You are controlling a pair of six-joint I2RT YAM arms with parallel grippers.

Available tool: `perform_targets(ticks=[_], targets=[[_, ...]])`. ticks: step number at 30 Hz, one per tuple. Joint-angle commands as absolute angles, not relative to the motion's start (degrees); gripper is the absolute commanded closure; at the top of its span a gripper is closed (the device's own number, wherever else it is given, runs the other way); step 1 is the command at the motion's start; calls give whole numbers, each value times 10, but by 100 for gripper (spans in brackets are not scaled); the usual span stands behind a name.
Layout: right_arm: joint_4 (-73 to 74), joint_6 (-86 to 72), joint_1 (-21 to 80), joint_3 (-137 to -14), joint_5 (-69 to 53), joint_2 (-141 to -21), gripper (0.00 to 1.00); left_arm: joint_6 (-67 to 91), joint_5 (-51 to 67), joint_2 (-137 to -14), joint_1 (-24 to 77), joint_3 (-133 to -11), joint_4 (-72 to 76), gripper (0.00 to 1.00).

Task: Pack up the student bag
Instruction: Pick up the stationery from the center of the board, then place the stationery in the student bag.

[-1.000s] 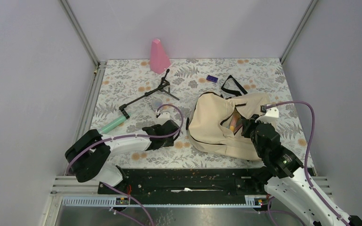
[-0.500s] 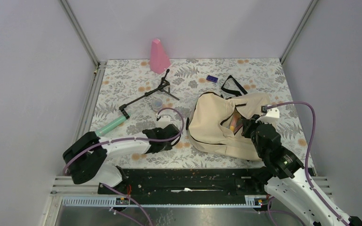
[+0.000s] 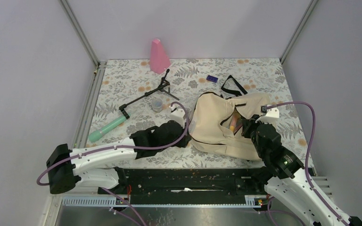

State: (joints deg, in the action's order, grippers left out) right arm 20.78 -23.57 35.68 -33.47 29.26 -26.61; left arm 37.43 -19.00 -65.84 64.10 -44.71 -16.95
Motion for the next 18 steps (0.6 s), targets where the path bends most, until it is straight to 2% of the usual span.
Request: perform_targets(ticks=[1,5,8,18], targets=[[158,-236,357,-367,275,-260,100,295,-81,-720,660,-530,-68,87],[158,-234,357,-368,252,-267,100,288,58,-791,661,-589,-4,86],[159,-231,357,-367,239,-263,100,278,117,-841,662,-646,-2,86],[159,-231,358,-360,238,-251,100,251,137,-965,655,-755,-66,87]])
